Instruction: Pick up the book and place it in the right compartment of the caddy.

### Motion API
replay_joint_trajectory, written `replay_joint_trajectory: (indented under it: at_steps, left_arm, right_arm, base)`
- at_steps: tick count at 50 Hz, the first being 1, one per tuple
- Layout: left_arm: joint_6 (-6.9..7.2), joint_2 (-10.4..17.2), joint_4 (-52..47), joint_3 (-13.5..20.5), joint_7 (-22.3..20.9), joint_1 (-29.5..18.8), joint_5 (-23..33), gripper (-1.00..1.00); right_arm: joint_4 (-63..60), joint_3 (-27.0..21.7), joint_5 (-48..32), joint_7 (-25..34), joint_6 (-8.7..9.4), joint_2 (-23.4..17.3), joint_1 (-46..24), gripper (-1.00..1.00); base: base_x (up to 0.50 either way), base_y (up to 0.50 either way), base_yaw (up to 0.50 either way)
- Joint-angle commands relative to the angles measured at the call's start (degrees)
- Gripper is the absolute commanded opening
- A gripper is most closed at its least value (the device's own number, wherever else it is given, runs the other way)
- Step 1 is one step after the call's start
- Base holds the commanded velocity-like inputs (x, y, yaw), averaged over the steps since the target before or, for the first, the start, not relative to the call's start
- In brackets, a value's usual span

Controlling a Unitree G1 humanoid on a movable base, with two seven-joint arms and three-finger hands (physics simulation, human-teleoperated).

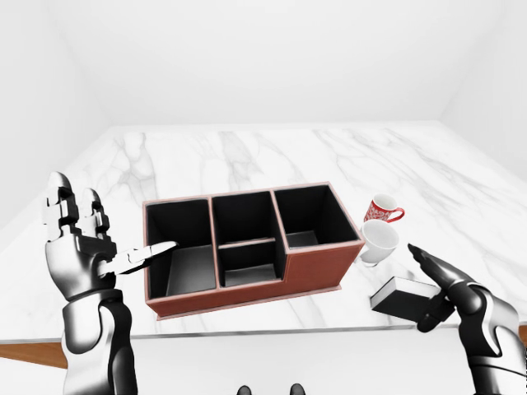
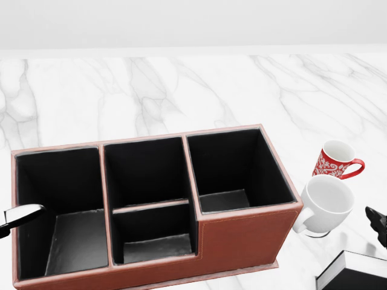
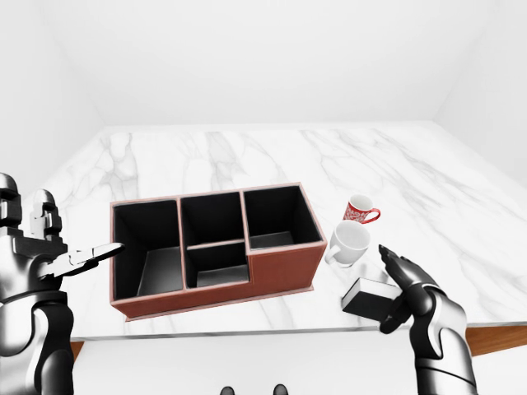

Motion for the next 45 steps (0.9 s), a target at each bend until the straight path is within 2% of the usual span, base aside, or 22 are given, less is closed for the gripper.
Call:
replay_joint_trajectory:
  at_steps: [1,6,7,8,9,29,36,45]
  left_arm:
    - [0.0,0.01,0.2,-0.05,0.01,-0.03,0.04,1.0]
    - [0.0,0.02,0.56,-0.04,-0.08,-0.02,0.04,1.0]
    - [0.0,0.02,0.27,-0.05,-0.06,0.07,0.02,1.0]
    - [0.0,0.01,0.25,-0.05,-0.06,0.07,0.02,1.0]
    - [0.0,0.01,0.42,-0.02,-0.07,0.03,0.04,1.0]
    - [0.0,-0.07,0.24,-0.15,-0.02,0.09,0.19,1.0]
    - [0.0,-0.01,0.56,-0.12,-0.06,0.01,0.19,1.0]
    - [0.0,0.03,0.38,-0.14,0.03,-0.04,0.11,1.0]
  right_arm:
    - [2.79,1.42,-0.46,-0.79,0.0,0.33,0.65,1.0]
    - [2.56,1.68,-0.42,-0.5,0.0,0.65,0.86,1.0]
    - [3.16,1.51,0.06,-0.94,0.0,0.55,0.24,0.0]
    - [3.24,1.54,0.15,-0.99,0.0,0.48,0.24,-0.63]
    - [2.51,1.55,0.23,-0.41,0.0,0.52,0.7,-1.0]
    - [-2.36,0.43,-0.57,2.43,0.0,0.86,1.26,-1.0]
    - [-11.84,-1.96,0.83,5.46,0.0,2.36,1.72,-1.0]
    - [-29.12,-8.26,-1.06,5.55,0.0,3.27,3.82,-1.0]
  base:
    - [0.0,0.0,0.0]
    - [0.0,0.0,0.0]
    - [0.0,0.0,0.0]
    - [0.0,0.0,0.0]
    - [0.0,0.0,0.0]
    - [0.0,0.0,0.0]
    - [0.0,0.0,0.0]
    - [0.0,0.0,0.0]
